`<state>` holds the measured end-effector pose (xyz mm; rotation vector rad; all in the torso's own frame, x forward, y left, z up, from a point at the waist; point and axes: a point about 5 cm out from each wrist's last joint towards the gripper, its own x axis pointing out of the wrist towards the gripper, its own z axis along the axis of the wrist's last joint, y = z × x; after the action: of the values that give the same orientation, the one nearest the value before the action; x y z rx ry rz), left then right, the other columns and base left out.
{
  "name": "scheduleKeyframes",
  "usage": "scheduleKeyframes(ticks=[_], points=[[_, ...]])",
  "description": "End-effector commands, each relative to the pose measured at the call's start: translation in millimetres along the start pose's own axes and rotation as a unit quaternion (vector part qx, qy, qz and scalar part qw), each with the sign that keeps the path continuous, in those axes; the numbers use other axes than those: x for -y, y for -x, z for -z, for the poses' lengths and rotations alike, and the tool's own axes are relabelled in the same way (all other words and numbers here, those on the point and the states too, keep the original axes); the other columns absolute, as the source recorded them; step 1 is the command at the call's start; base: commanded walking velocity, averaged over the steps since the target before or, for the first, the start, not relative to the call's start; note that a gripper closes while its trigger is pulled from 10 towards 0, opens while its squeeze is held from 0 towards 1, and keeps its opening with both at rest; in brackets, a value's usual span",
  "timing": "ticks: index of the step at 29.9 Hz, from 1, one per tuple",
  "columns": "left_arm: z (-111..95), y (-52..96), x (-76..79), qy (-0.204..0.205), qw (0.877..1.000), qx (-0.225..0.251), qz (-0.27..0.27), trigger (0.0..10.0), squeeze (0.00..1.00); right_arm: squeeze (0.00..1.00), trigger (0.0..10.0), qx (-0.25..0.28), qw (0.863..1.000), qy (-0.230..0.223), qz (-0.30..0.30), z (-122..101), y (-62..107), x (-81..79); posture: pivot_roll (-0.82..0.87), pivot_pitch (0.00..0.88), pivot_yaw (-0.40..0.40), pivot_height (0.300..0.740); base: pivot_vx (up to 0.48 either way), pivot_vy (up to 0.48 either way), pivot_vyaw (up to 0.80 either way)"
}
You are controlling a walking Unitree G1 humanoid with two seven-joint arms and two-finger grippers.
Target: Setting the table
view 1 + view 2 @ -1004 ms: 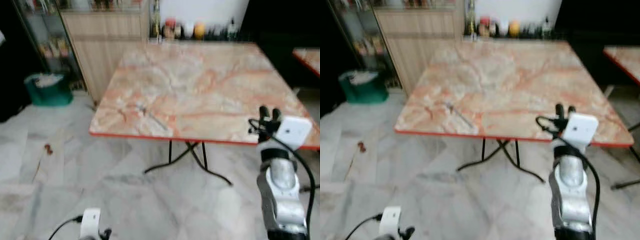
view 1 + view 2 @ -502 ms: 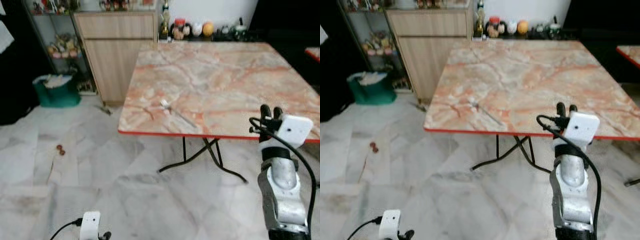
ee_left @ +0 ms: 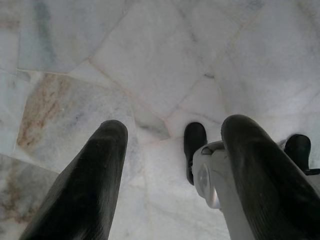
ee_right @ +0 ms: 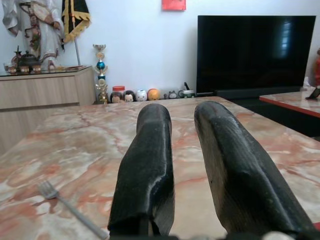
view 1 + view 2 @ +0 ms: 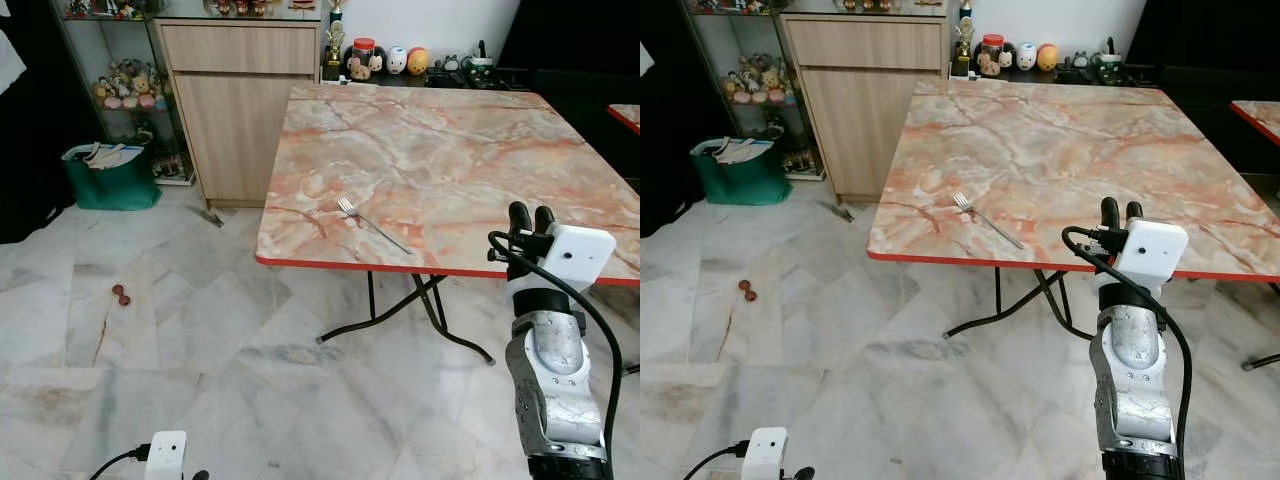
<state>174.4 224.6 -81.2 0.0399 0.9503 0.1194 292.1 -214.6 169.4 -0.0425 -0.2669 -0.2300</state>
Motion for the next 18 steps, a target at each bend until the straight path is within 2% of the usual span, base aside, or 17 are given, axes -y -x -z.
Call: scheduleKeyframes(ticks=[1,5,8,18], points=[[0.0,-0.1,0.7,-0.005,1.000,-0.003,0.005,10.0,0.00,0.00,10.0,0.007,1.000,0.004,0.010,-2.5,-2.2,5.4,0.04,0.000,-0.028,0.740,0.000,0.000,0.00],[0.9,-0.3,2.2,-0.009,1.000,-0.007,0.005,10.0,0.00,0.00,10.0,0.022,1.000,0.016,0.005,-6.7,-3.0,5.1,0.04,0.000,-0.028,0.740,0.000,0.000,0.00],[1.8,-0.2,2.0,-0.014,1.000,-0.012,0.003,10.0,0.00,0.00,10.0,0.024,1.000,0.017,0.001,-7.2,-3.2,4.0,0.04,0.000,-0.029,0.740,0.000,0.000,0.80],[6.2,0.5,2.3,-0.018,1.000,-0.020,0.004,10.0,0.00,0.00,10.0,0.018,1.000,0.009,0.001,-5.8,-2.4,4.2,0.04,0.000,-0.032,0.740,0.024,0.000,0.00]])
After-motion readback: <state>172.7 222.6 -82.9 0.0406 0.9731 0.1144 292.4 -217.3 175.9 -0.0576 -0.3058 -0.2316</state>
